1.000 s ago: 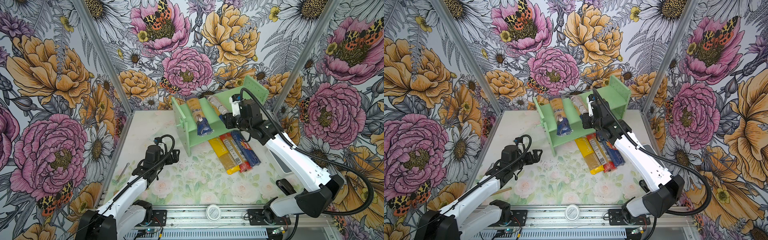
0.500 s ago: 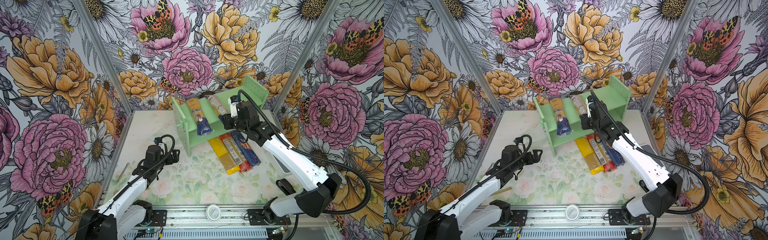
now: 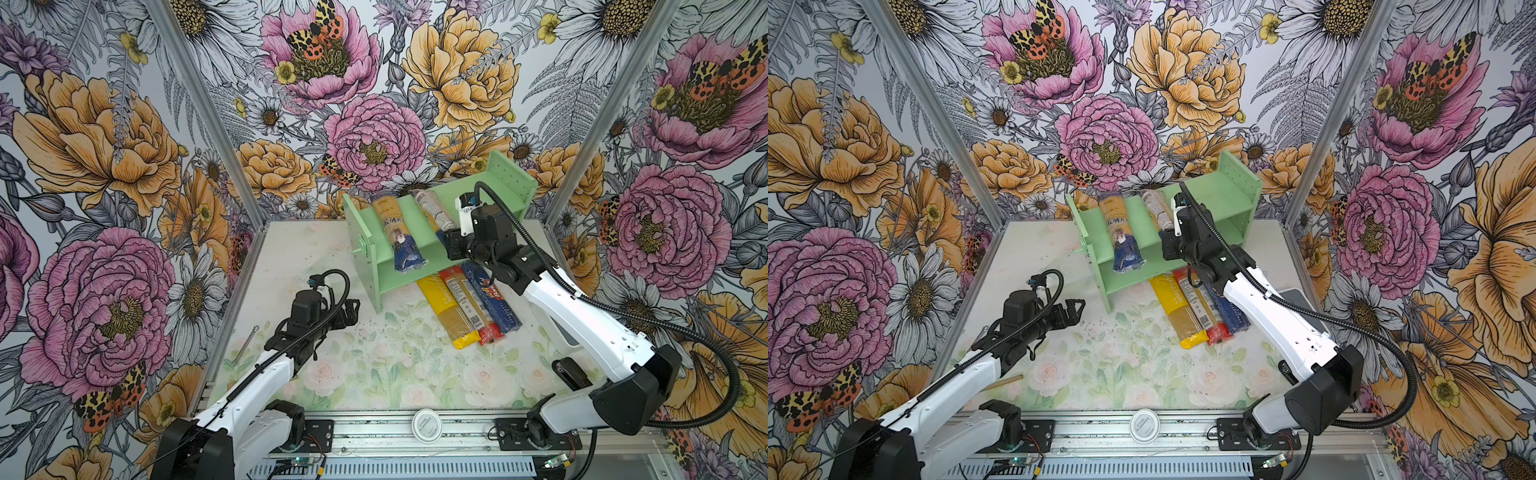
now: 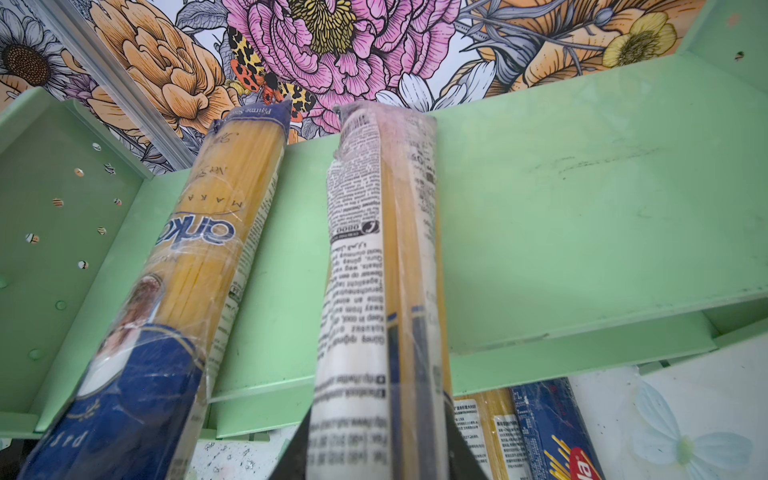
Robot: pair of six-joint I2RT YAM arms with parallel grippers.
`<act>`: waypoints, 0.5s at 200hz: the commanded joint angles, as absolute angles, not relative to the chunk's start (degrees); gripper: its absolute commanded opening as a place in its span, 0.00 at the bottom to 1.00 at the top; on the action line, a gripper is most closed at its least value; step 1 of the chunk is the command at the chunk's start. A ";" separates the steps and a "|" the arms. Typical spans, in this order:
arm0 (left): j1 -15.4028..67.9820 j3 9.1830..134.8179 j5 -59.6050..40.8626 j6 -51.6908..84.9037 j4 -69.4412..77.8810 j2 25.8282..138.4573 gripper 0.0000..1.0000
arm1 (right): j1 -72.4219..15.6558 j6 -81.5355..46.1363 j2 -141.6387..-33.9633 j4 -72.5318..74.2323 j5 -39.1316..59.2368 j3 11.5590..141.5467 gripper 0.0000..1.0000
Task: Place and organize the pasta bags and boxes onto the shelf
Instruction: 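Lower the white-wrapped bag onto the shelf and open the right gripper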
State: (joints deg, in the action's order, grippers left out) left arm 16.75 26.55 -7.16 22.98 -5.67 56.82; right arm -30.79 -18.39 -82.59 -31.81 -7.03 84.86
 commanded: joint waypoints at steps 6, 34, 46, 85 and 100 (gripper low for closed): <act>16.89 25.86 -8.39 22.50 -3.82 56.73 0.99 | -30.96 -17.85 -80.25 -26.99 -7.12 85.08 0.29; 16.95 25.80 -8.20 22.50 -3.97 56.47 0.99 | -30.99 -17.84 -79.91 -27.03 -7.16 84.69 0.33; 16.95 25.75 -8.14 22.41 -4.12 56.27 0.99 | -30.96 -17.59 -79.81 -27.07 -7.08 84.56 0.41; 16.82 25.32 -7.73 22.40 -4.25 55.72 0.99 | -30.81 -16.82 -79.30 -27.07 -6.01 83.77 0.48; 16.80 25.25 -7.78 22.41 -4.16 55.68 0.99 | -30.78 -16.86 -79.11 -27.07 -5.98 83.42 0.50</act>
